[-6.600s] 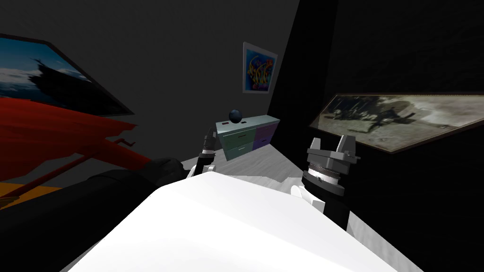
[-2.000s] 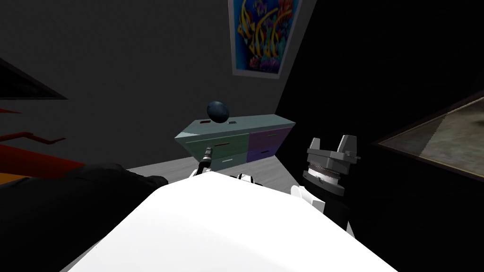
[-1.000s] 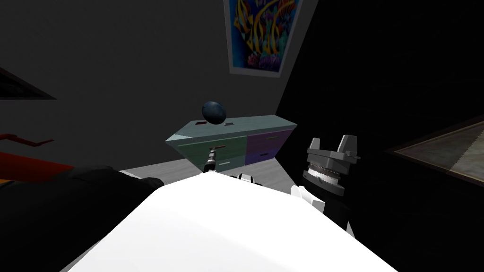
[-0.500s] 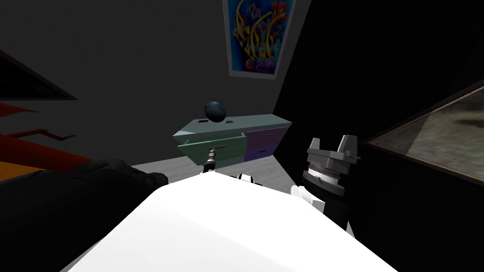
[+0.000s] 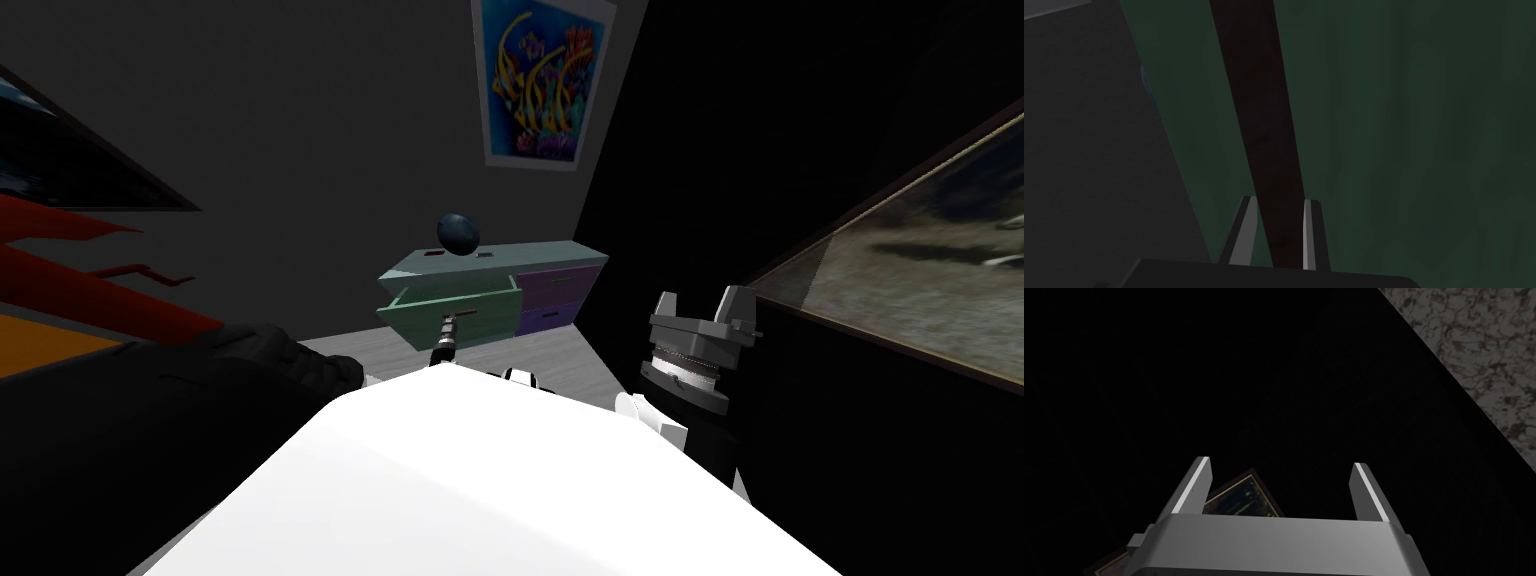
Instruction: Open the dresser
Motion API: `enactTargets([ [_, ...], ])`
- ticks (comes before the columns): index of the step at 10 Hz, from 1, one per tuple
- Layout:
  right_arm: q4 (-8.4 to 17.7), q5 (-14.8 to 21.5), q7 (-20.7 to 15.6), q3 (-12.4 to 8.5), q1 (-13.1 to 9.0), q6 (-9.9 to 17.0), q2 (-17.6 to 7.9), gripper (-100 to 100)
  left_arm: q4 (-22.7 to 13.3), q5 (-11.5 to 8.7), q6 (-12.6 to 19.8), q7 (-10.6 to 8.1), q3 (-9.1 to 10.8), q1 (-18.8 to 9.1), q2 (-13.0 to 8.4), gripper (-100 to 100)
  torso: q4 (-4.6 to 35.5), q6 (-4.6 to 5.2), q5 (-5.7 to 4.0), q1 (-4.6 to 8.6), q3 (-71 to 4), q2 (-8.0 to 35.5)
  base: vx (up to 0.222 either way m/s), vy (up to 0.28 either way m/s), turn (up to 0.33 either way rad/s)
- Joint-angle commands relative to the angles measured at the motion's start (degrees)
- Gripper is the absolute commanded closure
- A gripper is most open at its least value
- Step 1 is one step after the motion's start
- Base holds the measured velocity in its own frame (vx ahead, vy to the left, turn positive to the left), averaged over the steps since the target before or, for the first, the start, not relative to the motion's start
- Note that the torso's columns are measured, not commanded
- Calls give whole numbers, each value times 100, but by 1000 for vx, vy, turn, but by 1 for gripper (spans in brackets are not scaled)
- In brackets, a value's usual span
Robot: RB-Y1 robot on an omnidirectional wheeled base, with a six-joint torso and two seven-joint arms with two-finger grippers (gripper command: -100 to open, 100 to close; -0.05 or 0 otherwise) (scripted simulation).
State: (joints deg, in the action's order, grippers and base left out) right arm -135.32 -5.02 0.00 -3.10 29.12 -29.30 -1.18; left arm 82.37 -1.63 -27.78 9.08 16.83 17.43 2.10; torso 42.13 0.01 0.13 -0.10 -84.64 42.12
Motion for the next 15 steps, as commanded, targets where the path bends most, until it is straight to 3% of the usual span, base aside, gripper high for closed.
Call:
enactTargets([
  [1,0,0,0,-1,1,0,-1,0,226,-8,280,-8,20,-26,-29,-100,5,2,-7,-12,-15,-23,-38,-29,5],
  [9,0,0,0,-1,2,0,-1,0,1170,-41,1385,-41,106,-172,-165,-100,25,-2,-23,16,9,24,-29,-20,4],
  [10,0,0,0,-1,2,0,-1,0,1060,-39,1291,-42,90,-131,-143,-100,34,-3,-32,26,13,33,-8,-5,0],
  [11,0,0,0,-1,2,0,-1,0,1066,-40,1323,-43,90,-130,-143,0,29,-2,-27,25,14,31,0,0,0],
  [15,0,0,0,-1,2,0,-1,0,1045,-40,1338,-44,88,-118,-137,0,20,-1,-17,14,8,20,0,0,0],
])
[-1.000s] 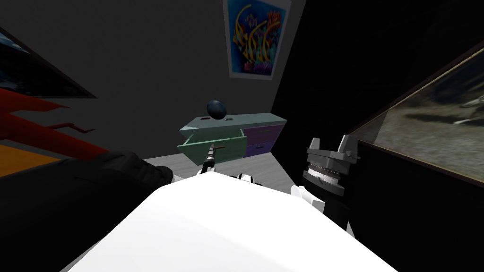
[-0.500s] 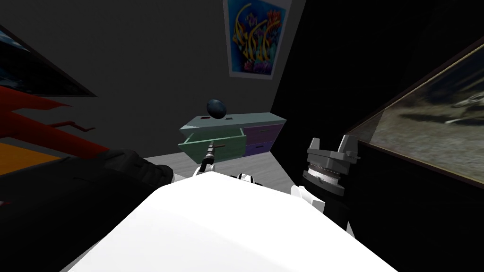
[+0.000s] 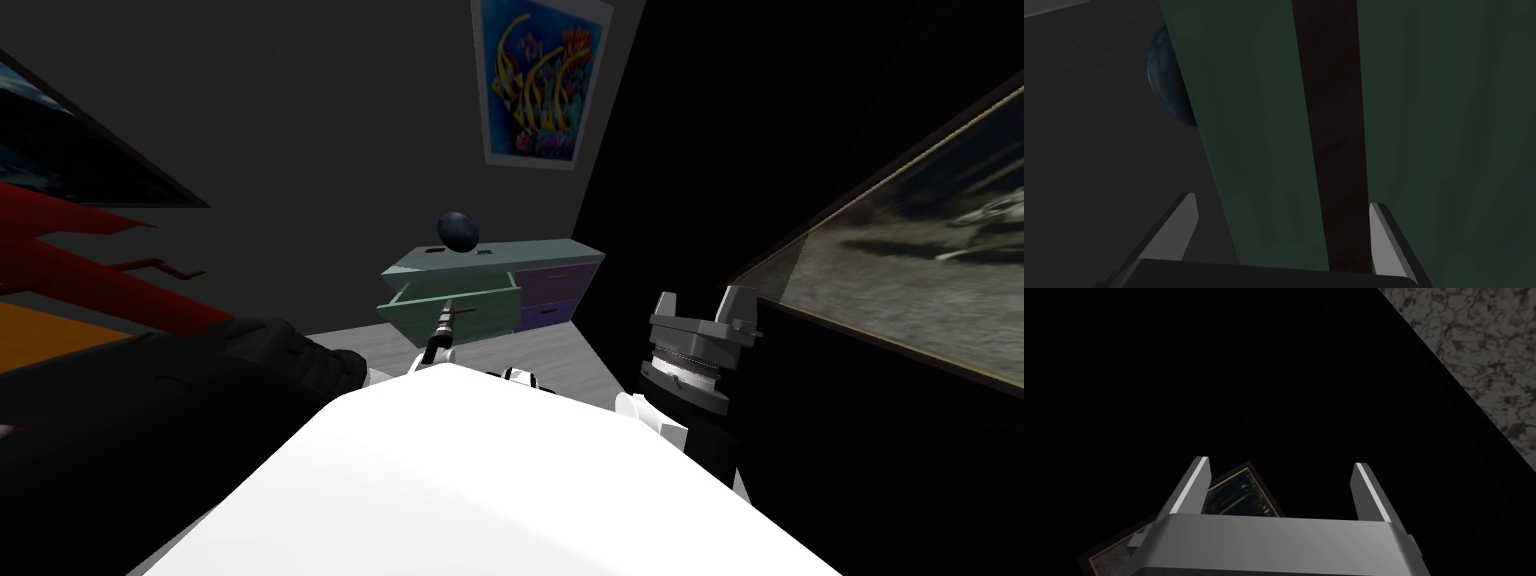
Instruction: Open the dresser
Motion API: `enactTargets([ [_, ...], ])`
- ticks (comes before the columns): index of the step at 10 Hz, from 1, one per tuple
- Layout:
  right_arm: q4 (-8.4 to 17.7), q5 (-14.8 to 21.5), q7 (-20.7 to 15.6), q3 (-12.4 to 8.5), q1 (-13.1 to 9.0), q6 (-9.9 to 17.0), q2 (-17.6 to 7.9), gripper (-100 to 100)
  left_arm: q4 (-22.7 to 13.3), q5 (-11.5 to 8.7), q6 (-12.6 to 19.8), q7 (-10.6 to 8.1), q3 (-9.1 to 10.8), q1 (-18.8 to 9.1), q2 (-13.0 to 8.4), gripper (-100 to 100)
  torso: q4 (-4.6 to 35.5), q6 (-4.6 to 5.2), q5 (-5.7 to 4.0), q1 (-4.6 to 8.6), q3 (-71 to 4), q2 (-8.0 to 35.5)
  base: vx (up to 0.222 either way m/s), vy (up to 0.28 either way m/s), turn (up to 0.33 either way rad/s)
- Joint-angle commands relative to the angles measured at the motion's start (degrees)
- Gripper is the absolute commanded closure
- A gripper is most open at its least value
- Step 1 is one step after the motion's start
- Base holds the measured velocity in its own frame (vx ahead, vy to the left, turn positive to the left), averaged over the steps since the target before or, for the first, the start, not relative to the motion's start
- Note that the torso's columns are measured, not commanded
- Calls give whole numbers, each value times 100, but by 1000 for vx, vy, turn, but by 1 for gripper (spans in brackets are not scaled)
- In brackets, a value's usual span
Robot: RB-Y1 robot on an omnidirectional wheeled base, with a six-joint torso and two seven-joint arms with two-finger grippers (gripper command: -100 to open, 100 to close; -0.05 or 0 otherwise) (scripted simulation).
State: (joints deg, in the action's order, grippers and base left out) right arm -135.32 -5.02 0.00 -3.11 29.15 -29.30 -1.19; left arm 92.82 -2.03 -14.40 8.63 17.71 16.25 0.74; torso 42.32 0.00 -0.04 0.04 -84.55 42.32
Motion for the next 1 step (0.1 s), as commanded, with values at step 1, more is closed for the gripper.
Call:
enactTargets([
  [1,0,0,0,0,0,0,0,0,-2,0,2,0,0,1,0,0,-1,0,1,-1,0,-1,0,0,0],
])
